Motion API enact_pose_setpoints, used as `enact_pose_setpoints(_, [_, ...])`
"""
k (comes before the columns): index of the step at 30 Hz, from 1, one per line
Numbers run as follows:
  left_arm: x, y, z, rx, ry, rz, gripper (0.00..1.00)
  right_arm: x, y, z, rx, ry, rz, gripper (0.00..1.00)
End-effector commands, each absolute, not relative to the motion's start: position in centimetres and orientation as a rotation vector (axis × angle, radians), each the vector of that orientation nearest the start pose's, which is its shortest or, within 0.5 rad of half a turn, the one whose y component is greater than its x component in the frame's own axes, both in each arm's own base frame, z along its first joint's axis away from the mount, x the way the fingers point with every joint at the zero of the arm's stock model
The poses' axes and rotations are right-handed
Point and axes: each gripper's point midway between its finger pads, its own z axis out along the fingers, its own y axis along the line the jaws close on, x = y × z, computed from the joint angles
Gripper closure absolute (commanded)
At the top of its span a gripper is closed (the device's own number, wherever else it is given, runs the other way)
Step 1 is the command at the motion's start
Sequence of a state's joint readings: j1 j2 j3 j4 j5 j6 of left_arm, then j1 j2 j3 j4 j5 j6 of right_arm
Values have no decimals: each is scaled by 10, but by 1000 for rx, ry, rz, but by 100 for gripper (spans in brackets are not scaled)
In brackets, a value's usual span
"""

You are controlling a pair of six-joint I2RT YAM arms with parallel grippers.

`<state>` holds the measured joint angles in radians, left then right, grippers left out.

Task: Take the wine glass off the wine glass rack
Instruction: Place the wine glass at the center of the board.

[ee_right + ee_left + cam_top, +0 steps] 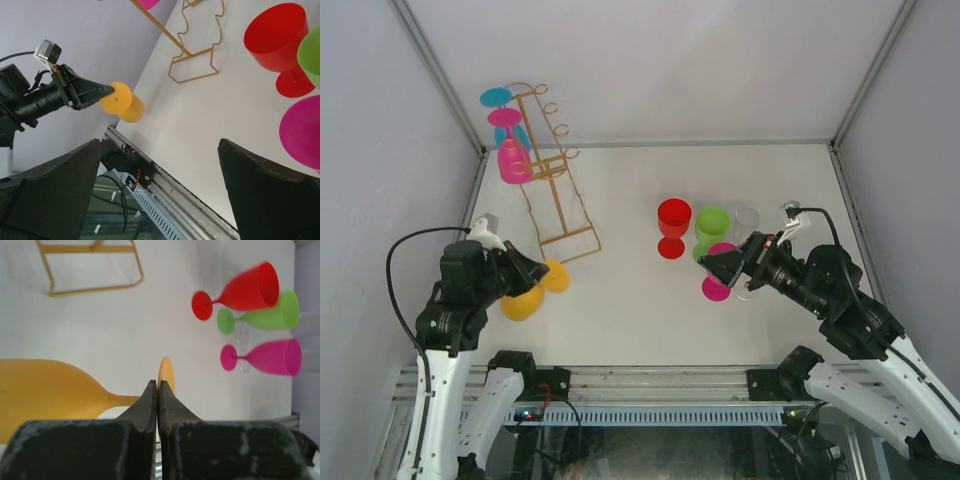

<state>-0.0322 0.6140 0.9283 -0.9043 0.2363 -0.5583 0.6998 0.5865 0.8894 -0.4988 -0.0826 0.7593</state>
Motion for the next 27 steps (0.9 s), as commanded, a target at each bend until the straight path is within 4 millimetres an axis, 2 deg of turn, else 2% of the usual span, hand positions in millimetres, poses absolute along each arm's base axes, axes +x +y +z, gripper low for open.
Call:
enact_pose_setpoints(1, [192, -101, 247, -339, 2119, -747, 100, 166, 203, 330, -19, 1844, 1182, 0])
enact_pose_setpoints(8, [177, -147, 252, -153, 2130, -949, 100, 162, 201, 335, -130, 1796, 1195, 0])
enact_pose_setpoints(13, [180, -180, 273, -91, 2026, -1106, 100, 154, 200, 348, -175, 1679, 1253, 0])
enact_pose_setpoints(15, [179, -196, 288, -49, 1969, -1166, 100, 153, 201, 348, -167, 1654, 1272, 0])
enact_pose_setpoints(19, [167, -230, 315, 102, 1874, -1287, 100, 156, 204, 343, -100, 1685, 1317, 7])
enact_pose_setpoints(27, [145, -267, 337, 291, 1758, -1396, 100, 151, 228, 337, -140, 1767, 1461, 20])
